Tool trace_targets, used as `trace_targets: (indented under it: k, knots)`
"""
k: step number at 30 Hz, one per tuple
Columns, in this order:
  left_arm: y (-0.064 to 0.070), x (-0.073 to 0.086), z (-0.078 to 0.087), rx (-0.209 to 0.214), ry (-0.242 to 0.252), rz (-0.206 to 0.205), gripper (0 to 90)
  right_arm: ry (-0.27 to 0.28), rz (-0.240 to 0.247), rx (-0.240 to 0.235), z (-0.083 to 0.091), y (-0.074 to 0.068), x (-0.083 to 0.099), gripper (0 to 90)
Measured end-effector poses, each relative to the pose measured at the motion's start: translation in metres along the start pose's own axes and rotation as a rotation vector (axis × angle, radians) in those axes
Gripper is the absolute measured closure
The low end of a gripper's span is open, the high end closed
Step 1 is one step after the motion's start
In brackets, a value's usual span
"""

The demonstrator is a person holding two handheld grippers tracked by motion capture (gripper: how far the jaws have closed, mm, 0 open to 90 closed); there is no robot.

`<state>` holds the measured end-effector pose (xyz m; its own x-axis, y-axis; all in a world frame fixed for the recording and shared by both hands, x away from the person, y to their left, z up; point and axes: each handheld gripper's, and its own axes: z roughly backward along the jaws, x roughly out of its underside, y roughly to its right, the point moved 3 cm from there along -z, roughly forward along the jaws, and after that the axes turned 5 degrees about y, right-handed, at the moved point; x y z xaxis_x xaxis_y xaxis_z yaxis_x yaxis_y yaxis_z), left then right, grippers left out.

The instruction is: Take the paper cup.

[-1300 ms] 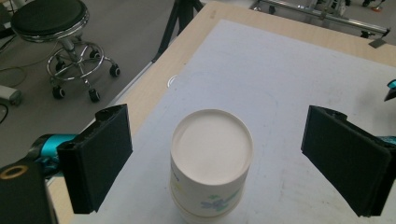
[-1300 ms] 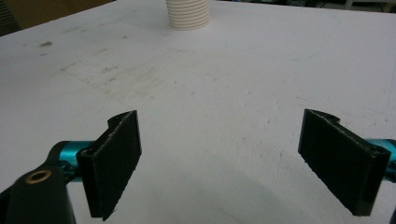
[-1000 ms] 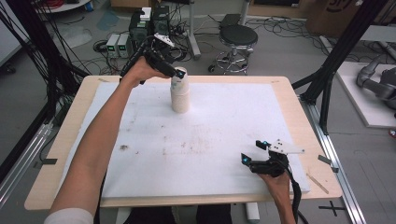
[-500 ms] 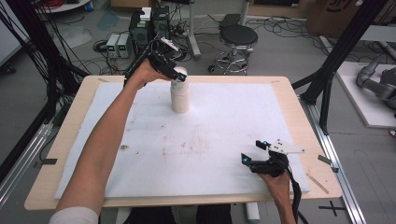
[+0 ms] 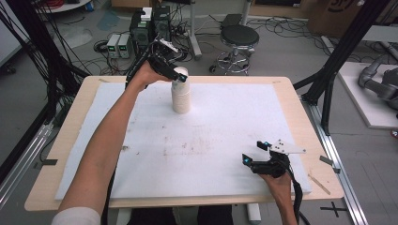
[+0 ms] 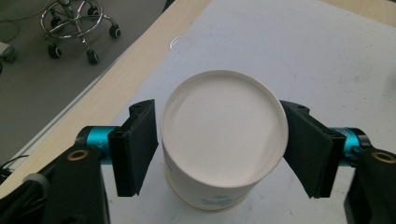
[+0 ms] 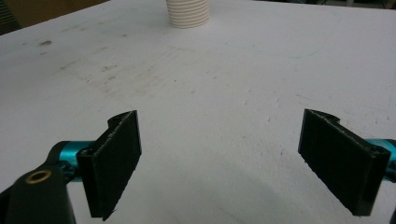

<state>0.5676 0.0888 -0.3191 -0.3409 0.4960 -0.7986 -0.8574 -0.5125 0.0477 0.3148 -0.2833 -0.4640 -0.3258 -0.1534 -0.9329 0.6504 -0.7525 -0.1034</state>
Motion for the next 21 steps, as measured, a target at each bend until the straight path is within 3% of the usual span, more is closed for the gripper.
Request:
trace_targets:
  k: [21]
  knots:
    - [0.0028, -0.0055, 0.0053, -0.007, 0.005, -0.011, 34.5, -0.007, -0.002, 0.000, -0.0006, 0.0002, 0.0000, 13.1]
